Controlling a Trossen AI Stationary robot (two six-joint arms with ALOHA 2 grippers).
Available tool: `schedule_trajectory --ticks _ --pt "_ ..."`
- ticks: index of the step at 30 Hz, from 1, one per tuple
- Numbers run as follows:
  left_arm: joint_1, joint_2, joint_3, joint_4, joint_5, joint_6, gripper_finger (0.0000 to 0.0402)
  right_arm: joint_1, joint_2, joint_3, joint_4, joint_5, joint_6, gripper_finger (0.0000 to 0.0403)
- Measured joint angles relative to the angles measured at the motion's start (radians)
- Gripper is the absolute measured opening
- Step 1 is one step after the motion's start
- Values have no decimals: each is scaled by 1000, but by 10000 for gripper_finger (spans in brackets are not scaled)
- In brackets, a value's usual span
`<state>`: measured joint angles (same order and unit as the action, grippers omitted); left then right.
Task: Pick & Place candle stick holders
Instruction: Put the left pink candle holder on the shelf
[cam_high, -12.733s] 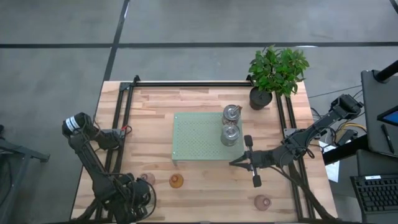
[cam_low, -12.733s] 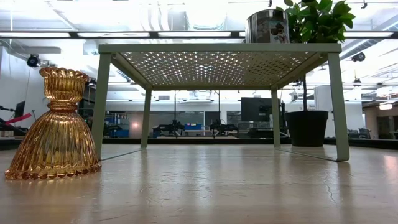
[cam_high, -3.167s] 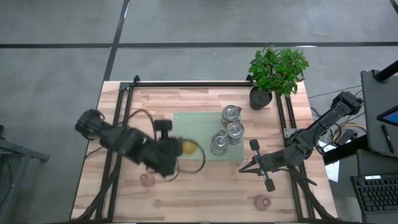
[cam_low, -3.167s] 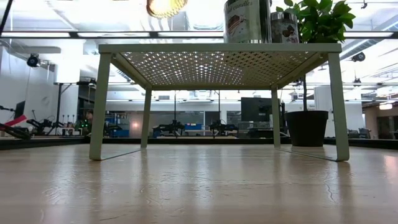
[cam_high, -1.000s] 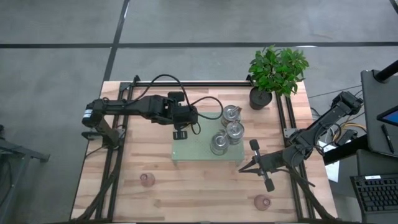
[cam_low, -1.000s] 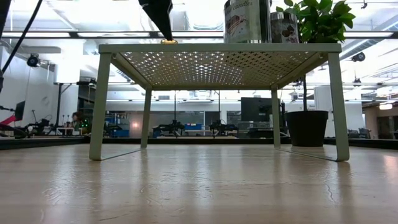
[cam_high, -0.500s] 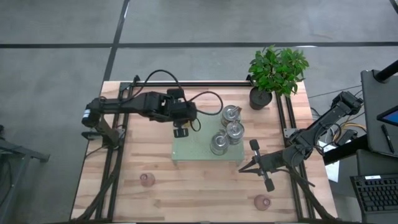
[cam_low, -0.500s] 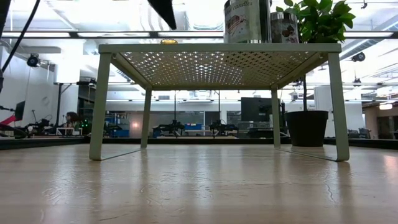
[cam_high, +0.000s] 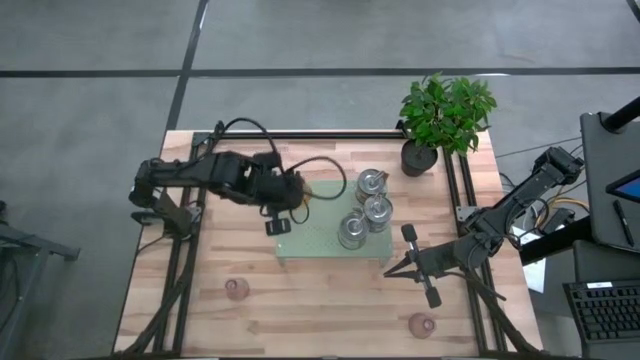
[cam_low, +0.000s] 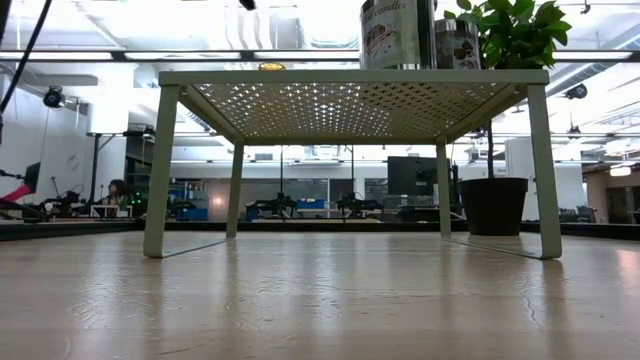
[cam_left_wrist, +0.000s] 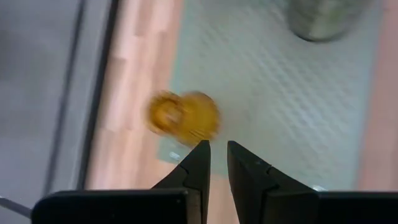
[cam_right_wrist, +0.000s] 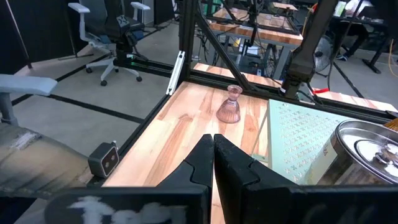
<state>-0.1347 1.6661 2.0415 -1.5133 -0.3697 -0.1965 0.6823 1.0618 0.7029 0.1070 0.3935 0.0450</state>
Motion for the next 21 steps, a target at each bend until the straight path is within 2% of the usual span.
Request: schedule_trajectory --ticks 3,9,14,21 --pt "-45 0 0 -38 55 -75 53 0 0 0 0 0 0 8" --pt "-148 0 -6 -59 272 -293 53 0 0 0 0 0 0 8" --pt "-290 0 -25 -57 304 -447 53 0 0 0 -1 0 0 8" --pt "-488 0 -109 -55 281 -664 53 0 0 0 -1 0 3 8"
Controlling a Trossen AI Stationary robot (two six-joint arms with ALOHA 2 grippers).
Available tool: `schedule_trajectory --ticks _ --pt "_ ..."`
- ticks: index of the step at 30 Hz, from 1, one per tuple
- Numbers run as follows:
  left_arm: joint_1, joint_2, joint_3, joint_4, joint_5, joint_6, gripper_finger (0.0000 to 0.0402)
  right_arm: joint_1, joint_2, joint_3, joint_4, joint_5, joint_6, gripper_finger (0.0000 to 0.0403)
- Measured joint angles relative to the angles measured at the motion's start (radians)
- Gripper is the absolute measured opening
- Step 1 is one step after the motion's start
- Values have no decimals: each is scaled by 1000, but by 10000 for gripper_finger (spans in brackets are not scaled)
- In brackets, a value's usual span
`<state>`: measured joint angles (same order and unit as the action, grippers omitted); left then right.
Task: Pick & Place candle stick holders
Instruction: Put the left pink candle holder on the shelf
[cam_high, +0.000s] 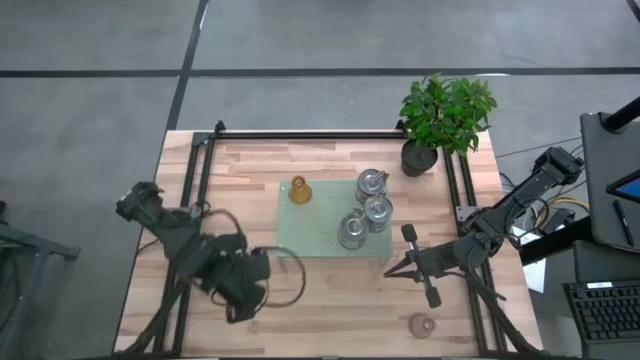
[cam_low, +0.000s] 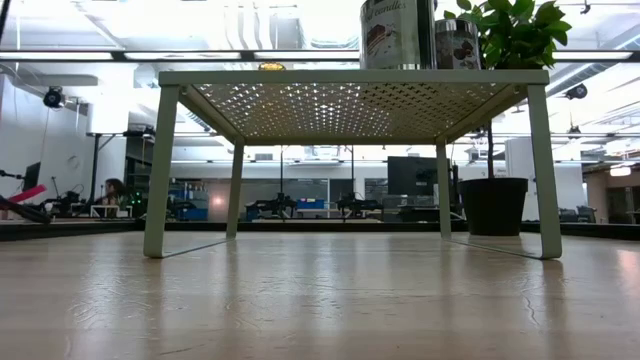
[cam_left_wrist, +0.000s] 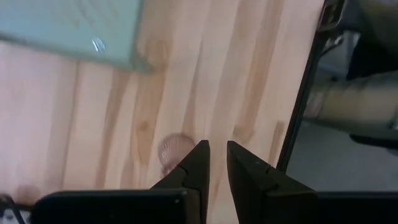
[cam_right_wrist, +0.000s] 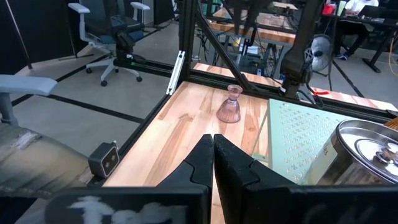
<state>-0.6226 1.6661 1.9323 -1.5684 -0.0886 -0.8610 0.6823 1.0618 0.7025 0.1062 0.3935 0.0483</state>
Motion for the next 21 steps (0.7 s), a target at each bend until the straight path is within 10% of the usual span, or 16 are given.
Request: schedule_trajectory --ticks 21 --pt "-139 -2 -443 250 85 -238 57 -3 0 0 1 1 1 8"
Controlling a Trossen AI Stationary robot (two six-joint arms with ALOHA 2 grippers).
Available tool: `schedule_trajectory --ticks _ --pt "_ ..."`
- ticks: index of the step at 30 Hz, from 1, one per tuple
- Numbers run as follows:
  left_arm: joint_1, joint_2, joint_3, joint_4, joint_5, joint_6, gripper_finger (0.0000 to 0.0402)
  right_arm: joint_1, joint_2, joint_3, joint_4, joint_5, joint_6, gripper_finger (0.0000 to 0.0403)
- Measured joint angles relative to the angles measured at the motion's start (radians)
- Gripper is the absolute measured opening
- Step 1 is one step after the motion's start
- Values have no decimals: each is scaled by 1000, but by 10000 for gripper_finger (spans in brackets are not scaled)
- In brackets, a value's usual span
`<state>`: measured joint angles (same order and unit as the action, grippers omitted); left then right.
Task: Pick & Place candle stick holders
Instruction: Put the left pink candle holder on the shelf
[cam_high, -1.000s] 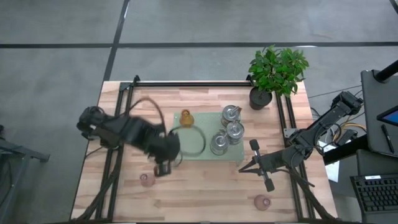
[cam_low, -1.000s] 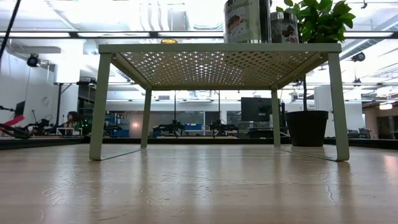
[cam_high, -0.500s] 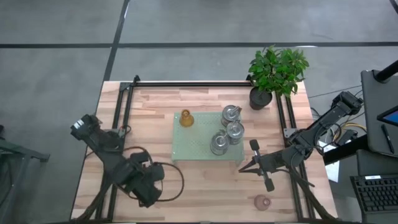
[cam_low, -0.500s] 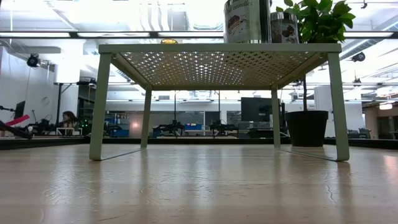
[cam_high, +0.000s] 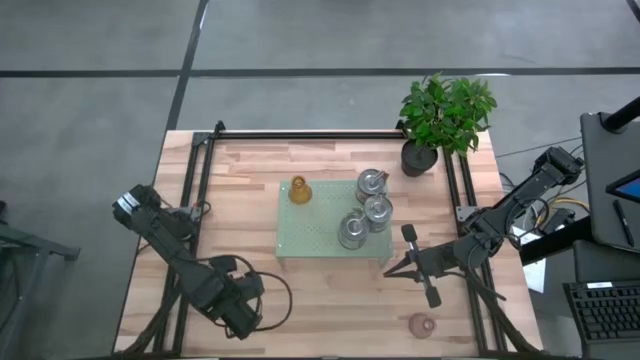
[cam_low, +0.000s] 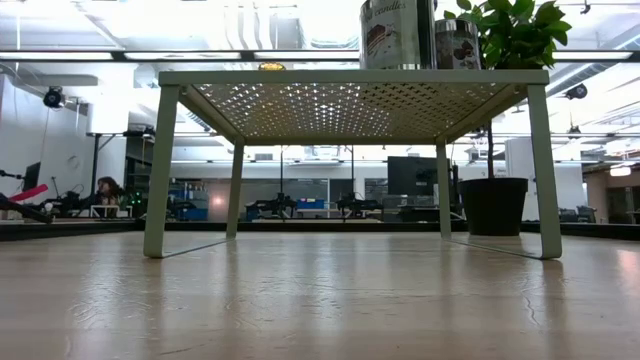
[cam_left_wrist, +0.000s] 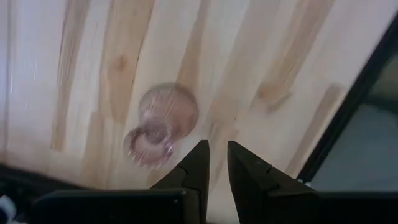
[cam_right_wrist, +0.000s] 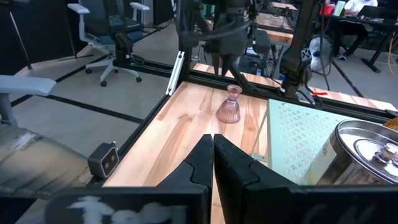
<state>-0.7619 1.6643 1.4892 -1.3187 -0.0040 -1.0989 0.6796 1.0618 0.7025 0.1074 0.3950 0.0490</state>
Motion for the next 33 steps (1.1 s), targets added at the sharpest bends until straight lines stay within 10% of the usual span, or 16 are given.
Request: schedule_trajectory --ticks 12,33 --pt "-48 -83 -155 16 -53 -88 159 0 0 -4 0 0 2 8" --pt "-51 -87 -334 156 -57 -88 144 1 0 -5 1 25 3 8"
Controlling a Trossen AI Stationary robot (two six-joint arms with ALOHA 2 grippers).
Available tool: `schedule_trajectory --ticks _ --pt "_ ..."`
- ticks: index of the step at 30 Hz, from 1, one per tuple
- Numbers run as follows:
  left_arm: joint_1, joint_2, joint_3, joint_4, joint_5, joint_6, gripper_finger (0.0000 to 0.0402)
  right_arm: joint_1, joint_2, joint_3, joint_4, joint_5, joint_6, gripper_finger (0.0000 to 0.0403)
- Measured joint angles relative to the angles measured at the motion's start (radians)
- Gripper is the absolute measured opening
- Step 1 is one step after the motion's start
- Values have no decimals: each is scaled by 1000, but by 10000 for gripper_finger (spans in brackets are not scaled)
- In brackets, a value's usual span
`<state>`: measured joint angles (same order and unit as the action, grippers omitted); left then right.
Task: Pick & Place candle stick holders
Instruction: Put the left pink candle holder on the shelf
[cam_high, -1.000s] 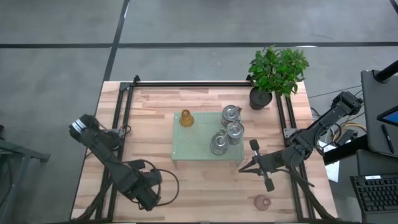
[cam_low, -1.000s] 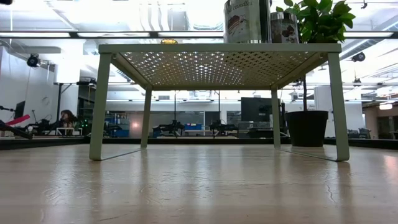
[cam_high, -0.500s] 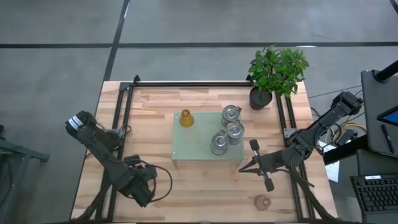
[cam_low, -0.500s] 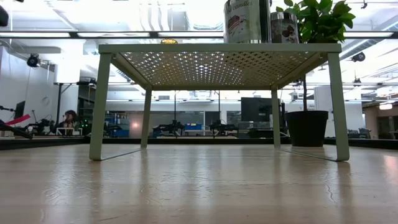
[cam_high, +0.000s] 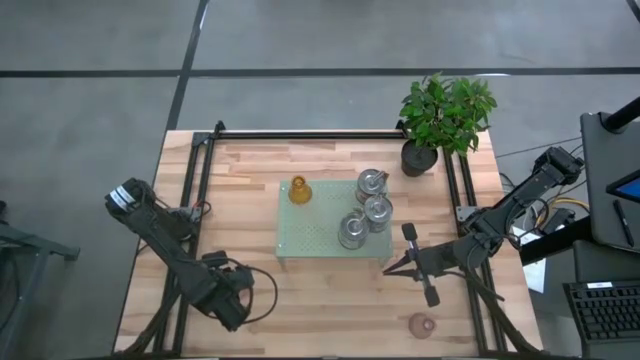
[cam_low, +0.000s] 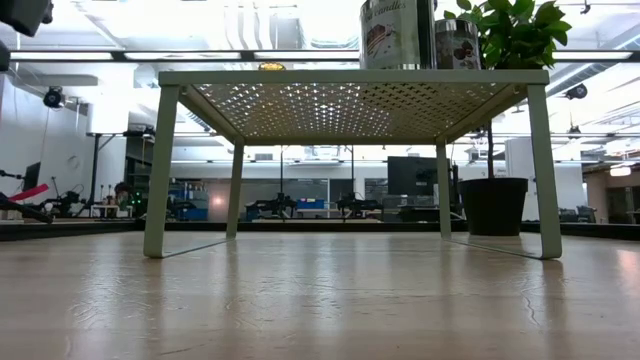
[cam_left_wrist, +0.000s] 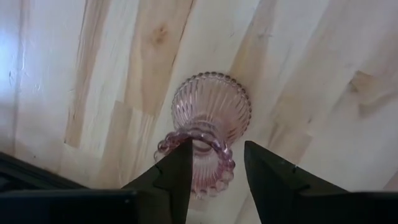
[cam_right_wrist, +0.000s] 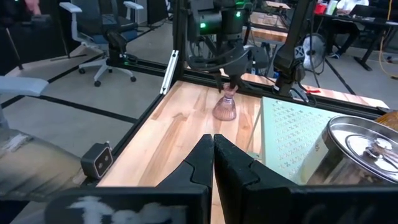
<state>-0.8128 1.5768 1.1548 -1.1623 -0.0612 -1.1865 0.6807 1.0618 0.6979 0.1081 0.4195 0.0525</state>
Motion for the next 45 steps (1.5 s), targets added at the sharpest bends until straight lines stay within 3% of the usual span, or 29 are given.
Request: schedule_trajectory --ticks 6,16,25,32,39,45 --pt "7 0 -9 1 4 2 114 0 0 0 0 1 0 8" --pt "9 -1 -8 -17 2 34 16 0 0 0 0 2 -3 8" --pt "19 -14 47 -83 10 42 30 -1 0 0 1 1 -1 8" --pt "52 -45 151 -185 -8 76 11 -1 0 0 1 1 -3 8" --pt "112 -51 324 -354 -51 113 22 -1 0 0 1 1 -3 8" --pt "181 -51 494 -395 -113 211 20 -1 0 0 1 1 -3 8"
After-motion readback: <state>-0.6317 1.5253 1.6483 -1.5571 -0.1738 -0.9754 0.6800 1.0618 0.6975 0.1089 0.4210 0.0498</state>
